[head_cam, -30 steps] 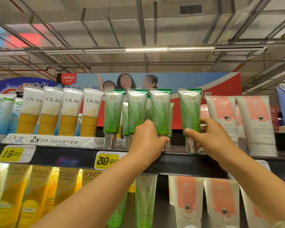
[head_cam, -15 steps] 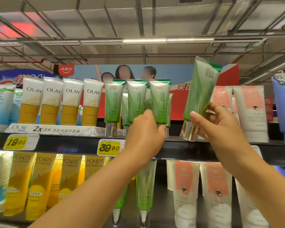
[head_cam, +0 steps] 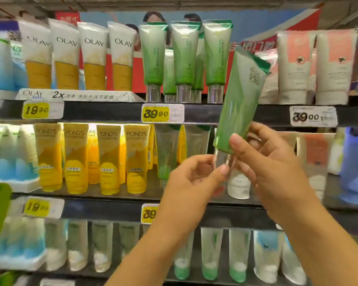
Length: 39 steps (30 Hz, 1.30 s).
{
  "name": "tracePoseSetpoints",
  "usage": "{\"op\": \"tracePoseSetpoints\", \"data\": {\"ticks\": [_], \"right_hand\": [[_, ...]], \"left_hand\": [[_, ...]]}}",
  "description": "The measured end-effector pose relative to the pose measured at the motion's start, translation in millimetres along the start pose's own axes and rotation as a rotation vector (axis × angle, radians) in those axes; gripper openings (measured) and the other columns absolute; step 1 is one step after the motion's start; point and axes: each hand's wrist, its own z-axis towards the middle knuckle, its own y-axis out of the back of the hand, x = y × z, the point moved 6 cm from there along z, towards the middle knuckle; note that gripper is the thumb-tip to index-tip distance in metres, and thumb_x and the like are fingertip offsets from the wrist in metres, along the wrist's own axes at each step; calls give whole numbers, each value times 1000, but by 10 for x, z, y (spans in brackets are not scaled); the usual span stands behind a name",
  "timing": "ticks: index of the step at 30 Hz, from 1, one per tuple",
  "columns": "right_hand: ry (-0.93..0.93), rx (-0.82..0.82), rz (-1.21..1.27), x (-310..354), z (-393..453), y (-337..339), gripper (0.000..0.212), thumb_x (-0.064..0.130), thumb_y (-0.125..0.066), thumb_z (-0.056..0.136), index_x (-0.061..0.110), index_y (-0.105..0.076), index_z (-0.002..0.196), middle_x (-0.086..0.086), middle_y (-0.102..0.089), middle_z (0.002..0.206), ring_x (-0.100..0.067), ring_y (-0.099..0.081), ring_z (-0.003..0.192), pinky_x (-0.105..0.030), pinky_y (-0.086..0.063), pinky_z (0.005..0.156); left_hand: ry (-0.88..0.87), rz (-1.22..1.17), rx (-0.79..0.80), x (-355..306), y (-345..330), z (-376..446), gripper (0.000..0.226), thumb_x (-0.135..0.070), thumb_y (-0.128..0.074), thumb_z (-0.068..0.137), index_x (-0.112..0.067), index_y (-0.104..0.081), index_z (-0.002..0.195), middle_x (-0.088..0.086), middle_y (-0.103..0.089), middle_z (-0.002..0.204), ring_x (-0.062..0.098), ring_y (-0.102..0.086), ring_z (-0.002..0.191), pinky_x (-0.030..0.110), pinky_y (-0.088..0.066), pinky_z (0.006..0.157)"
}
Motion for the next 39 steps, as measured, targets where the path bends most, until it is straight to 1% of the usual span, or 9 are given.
{"op": "tracePoseSetpoints", "data": {"ticks": [3,6,11,13,18,22,28,34,39], "right_hand": [[-89,-11,12,-228,-286,-73,33,24,-64,69,20,-63,102,2,-74,87,-10,-70,81,-20,-54,67],[-195,-41,38,-441,-577,-136,29,25,-66,68,22,-66,97,-2,-75,88,-13,-70,80,-21,-55,65],[-357,-76,-12,-659,-957,-262,36,27,-67,66,13,-64,99,-1,-74,83,-13,-69,78,-23,-56,70],[-388,-89,-25,-705,-1074,-329,32,28,-65,69,12,-64,96,1,-73,81,-12,-69,77,-25,-57,71],[-461,-217,63,-841,-1338,-479,27,20,-59,79,8,-62,102,-1,-71,79,-10,-68,72,-23,-55,61],[-540,-310,71,-1012,-1641,-598,17,17,-57,84,11,-65,98,-4,-71,84,-16,-68,77,-28,-56,65],[-549,-495,131,-1113,-2060,-813,24,23,-62,75,7,-65,92,0,-70,72,-9,-66,64,-21,-54,56],[-528,-625,193,-1077,-2339,-981,42,24,-63,73,3,-60,108,-3,-72,79,-11,-69,70,-25,-58,63],[-524,-644,182,-1033,-2454,-1079,36,24,-63,71,6,-57,101,-2,-71,73,-11,-67,64,-27,-57,57]], "left_hand": [[130,-158,-3,230,103,-237,25,-15,-66,80,-6,-65,104,2,-70,87,11,-67,83,26,-58,75],[221,-262,-2,402,194,-478,38,-19,-67,68,-5,-63,103,-2,-73,80,9,-69,80,26,-58,73],[405,-413,5,659,402,-895,26,-16,-69,64,-6,-66,88,6,-74,81,18,-70,78,26,-57,68],[482,-425,17,747,512,-1082,28,-15,-70,65,-3,-66,89,8,-73,82,20,-71,79,25,-57,66],[649,-466,2,909,789,-1514,26,-13,-71,60,-1,-71,84,13,-71,80,22,-71,75,28,-57,63],[733,-498,7,952,986,-1795,20,-14,-72,61,-3,-75,78,14,-71,83,22,-71,73,27,-57,62],[825,-562,9,932,1225,-2120,31,-19,-73,59,4,-73,80,22,-70,84,23,-70,69,26,-57,55],[929,-773,40,925,1271,-2377,32,-23,-67,67,6,-73,81,28,-67,85,26,-68,63,29,-57,53],[955,-834,62,975,1260,-2519,28,-15,-64,68,9,-73,79,30,-68,86,29,-71,72,29,-58,56]]}}
